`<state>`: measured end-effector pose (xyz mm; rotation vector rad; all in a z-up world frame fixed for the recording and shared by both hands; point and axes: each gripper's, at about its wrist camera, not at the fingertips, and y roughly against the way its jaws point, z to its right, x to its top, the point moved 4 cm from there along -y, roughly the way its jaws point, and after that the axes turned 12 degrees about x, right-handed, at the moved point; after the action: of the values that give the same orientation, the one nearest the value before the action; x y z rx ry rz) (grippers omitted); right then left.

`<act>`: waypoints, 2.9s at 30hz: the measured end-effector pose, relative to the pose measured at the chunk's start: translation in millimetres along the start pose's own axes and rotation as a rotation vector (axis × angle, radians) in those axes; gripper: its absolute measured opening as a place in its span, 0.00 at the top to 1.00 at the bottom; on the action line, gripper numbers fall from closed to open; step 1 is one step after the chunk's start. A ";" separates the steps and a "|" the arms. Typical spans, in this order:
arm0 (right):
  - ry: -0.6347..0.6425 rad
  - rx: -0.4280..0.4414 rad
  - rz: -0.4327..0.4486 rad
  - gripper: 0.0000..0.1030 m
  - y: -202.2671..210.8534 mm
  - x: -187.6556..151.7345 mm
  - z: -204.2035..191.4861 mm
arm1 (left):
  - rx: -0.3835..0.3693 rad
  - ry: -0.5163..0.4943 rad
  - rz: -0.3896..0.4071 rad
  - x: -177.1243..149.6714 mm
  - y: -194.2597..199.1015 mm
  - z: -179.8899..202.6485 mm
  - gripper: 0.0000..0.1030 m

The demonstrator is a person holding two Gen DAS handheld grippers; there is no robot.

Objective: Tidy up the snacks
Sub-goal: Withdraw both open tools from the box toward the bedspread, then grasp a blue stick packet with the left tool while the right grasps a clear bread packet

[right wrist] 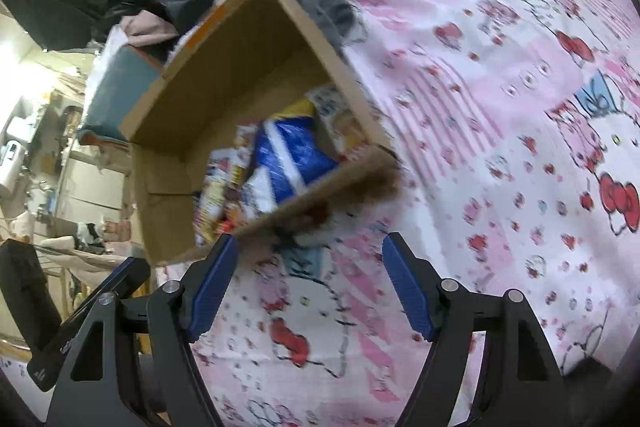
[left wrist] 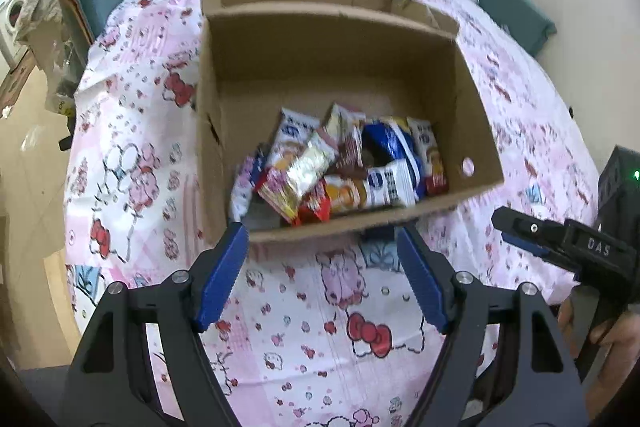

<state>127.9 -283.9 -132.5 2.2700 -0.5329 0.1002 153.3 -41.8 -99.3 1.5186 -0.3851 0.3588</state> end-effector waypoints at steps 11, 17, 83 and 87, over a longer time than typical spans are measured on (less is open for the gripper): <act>-0.161 -0.192 -0.067 0.25 -20.9 -4.0 62.6 | 0.030 0.035 -0.070 -13.4 -18.4 -10.2 0.28; -0.172 -0.204 -0.025 0.25 -17.3 6.5 72.3 | 0.038 0.086 -0.086 -10.0 -26.6 -22.5 0.28; 0.208 -0.062 -0.217 0.84 -58.9 -52.9 -51.8 | 0.020 0.134 -0.263 -45.6 -65.3 -13.5 0.37; 0.133 -0.074 -0.182 0.84 -50.3 -43.4 -34.6 | -0.010 0.021 -0.262 -45.0 -79.8 25.3 0.54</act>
<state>112.2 -213.8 -153.4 2.2101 -0.2550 0.1366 149.3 -68.4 -190.4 1.5324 -0.1676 0.1662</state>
